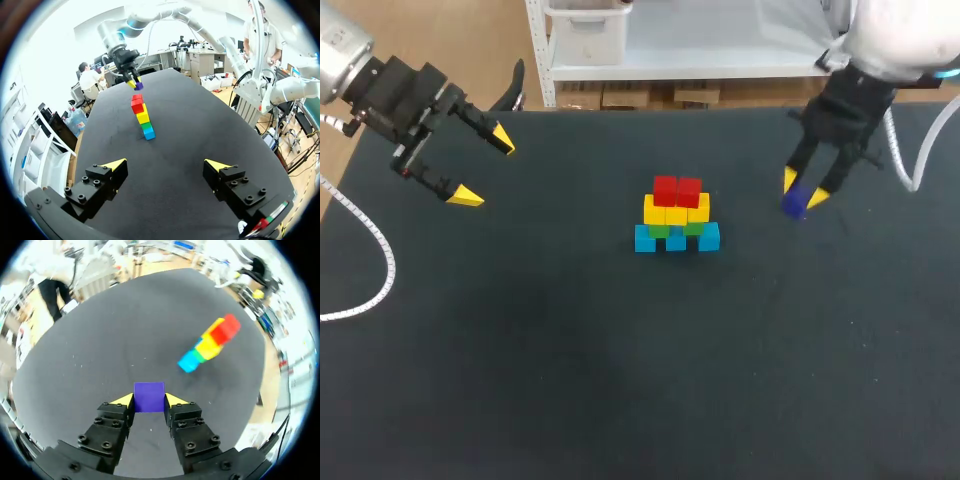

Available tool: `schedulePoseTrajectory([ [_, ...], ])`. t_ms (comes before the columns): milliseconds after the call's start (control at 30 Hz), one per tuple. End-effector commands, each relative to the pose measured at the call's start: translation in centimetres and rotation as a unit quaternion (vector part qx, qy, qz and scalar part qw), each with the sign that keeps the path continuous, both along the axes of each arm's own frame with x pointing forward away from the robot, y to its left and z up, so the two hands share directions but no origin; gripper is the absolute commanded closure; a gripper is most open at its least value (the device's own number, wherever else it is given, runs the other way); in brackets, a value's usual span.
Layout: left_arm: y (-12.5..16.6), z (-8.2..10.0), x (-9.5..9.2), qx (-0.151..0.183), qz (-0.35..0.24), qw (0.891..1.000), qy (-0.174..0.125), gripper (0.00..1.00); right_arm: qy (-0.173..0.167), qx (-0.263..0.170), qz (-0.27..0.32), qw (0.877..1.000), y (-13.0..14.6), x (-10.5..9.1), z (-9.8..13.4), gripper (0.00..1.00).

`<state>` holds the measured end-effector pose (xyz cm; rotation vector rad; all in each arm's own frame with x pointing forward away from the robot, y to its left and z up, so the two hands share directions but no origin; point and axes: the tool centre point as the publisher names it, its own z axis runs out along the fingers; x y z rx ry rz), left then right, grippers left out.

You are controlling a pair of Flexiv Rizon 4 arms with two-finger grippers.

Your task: Place the blue cubes, place green cubes on the blue cubes, place the yellow cubes on the green cubes, then place the red cubes on the yellow cubes, and place purple cube on the red cubes.

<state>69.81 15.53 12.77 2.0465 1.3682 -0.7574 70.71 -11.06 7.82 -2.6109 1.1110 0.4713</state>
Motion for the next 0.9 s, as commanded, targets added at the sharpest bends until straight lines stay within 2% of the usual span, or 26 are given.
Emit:
schedulePoseTrajectory([
  [33,0.0,0.0,0.2,0.0,-0.002,1.0,0.0,0.0,0.054,0.132,-0.31,0.94,-2.0,1.2,2.6,1.0],
  [167,0.0,0.0,0.2,0.0,-0.002,1.0,0.0,0.0,0.059,0.164,-0.387,0.905,-3.0,2.3,4.2,1.0],
  [300,0.0,0.0,0.2,0.0,-0.002,1.0,0.0,0.0,0.09,0.212,-0.437,0.869,-4.0,3.1,5.1,1.0],
  [900,0.0,0.0,0.2,0.0,-0.002,1.0,0.0,0.0,0.09,0.212,-0.437,0.869,-4.0,3.1,5.1,1.0],
])
